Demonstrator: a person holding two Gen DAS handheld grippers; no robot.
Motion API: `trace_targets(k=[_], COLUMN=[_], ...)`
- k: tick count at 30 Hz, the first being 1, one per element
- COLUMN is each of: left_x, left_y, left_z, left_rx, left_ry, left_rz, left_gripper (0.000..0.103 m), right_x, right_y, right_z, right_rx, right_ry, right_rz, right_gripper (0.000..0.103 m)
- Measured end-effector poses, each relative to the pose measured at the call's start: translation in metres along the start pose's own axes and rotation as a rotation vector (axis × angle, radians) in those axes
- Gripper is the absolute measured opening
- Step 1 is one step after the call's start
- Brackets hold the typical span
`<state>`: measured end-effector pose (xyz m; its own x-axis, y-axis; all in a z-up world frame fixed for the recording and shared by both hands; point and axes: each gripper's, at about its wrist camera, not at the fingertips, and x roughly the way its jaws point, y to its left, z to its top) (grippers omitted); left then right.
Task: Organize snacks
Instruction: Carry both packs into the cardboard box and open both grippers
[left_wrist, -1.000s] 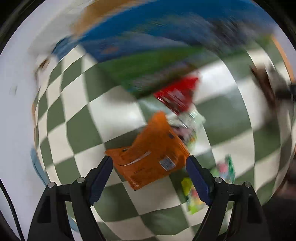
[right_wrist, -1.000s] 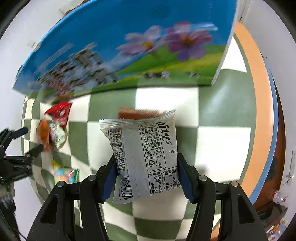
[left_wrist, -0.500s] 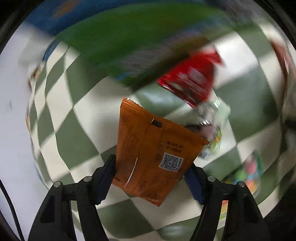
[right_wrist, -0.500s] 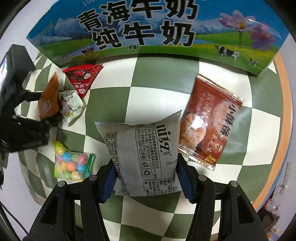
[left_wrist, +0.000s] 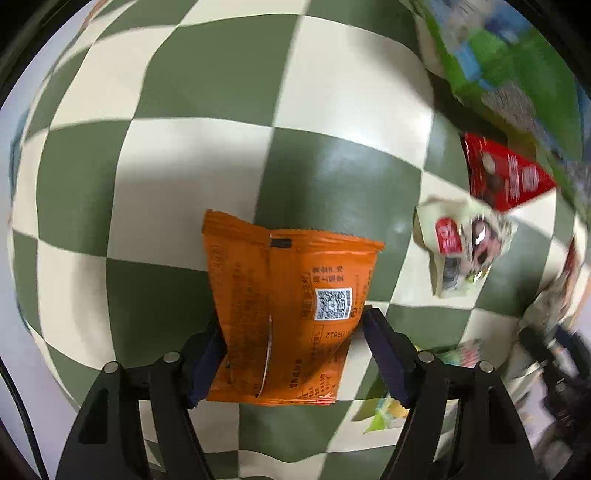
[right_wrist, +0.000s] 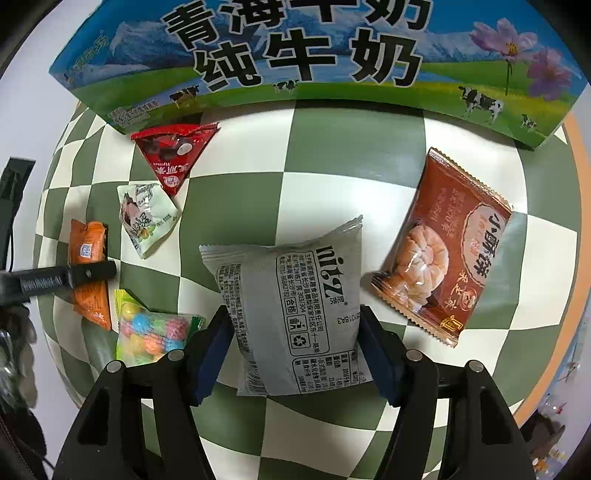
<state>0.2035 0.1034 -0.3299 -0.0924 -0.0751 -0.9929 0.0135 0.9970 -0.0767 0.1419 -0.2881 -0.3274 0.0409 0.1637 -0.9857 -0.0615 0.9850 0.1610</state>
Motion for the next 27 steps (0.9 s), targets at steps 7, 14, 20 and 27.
trace_targets(k=[7, 14, 20, 27], left_x=[-0.006, -0.008, -0.041, -0.129], left_y=[-0.041, -0.038, -0.049, -0.099], left_z=[-0.023, -0.046, -0.080, -0.088], left_rx=[0.021, -0.024, -0.043, 0.058], left_ry=[-0.075, -0.098, -0.152, -0.288], left_rz=[0.073, 0.079, 0.008, -0.095], left_gripper=[0.060, 0.056, 0.056, 0.056], right_x=[-0.011, -0.018, -0.039, -0.094], right_y=[-0.028, -0.033, -0.028, -0.030], right_z=[0.001, 0.006, 0.000, -0.002], right_rx=[0.082, 0.051, 0.026, 0.013], right_ry=[0.000, -0.044, -0.106, -0.192], right_rz=[0.083, 0.048, 0.069, 0.160], right_gripper=[0.074, 0.062, 0.059, 0.049])
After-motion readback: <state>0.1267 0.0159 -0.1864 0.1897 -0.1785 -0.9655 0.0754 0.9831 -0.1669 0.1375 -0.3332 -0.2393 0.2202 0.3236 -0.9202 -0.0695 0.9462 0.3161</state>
